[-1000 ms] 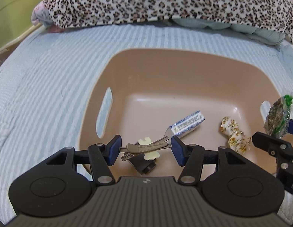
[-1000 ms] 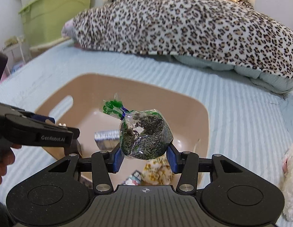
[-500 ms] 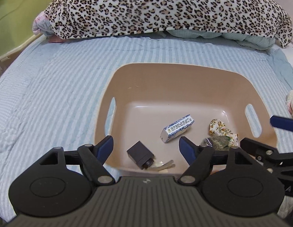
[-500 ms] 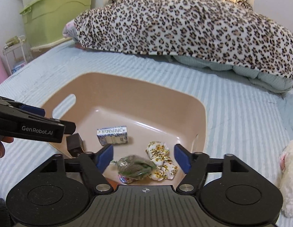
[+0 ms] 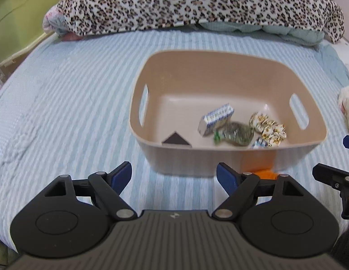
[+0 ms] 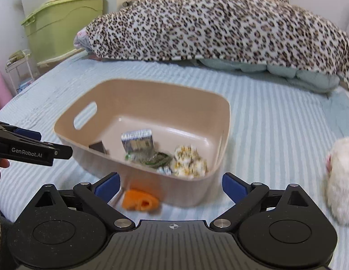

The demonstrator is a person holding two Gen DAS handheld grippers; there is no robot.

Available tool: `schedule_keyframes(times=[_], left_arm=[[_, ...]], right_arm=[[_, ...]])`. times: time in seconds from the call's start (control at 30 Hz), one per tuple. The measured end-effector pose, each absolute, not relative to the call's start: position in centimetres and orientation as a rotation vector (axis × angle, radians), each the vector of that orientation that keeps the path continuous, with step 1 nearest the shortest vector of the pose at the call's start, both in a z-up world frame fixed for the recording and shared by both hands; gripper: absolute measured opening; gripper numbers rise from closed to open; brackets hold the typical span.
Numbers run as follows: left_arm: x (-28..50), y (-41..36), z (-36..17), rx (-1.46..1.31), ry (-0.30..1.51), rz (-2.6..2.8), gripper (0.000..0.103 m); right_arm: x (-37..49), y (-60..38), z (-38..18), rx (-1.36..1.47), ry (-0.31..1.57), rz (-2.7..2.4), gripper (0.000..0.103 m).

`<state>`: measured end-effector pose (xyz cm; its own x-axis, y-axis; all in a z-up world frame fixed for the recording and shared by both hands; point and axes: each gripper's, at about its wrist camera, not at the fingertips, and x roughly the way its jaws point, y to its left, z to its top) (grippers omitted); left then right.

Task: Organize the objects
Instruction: 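Grasp the white medicine box with the left tool while the right tool grasps the orange plush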

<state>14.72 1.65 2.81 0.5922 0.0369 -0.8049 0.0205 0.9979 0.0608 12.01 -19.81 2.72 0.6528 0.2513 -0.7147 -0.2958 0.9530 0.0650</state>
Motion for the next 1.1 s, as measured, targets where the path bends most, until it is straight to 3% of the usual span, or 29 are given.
schedule_keyframes(times=[0.47,1.1], left_arm=[[15.1,0.5,-3.8,0.013,1.063,-0.018,0.083],[16.4,0.9,-7.1,-0.023,1.104,-0.029,0.081]], right_arm=[[11.8,-20.8,-2.6,-0.037,0.915,0.271,0.099],[12.9,-20.6,-5.8,0.013,0.979,0.267,0.099]])
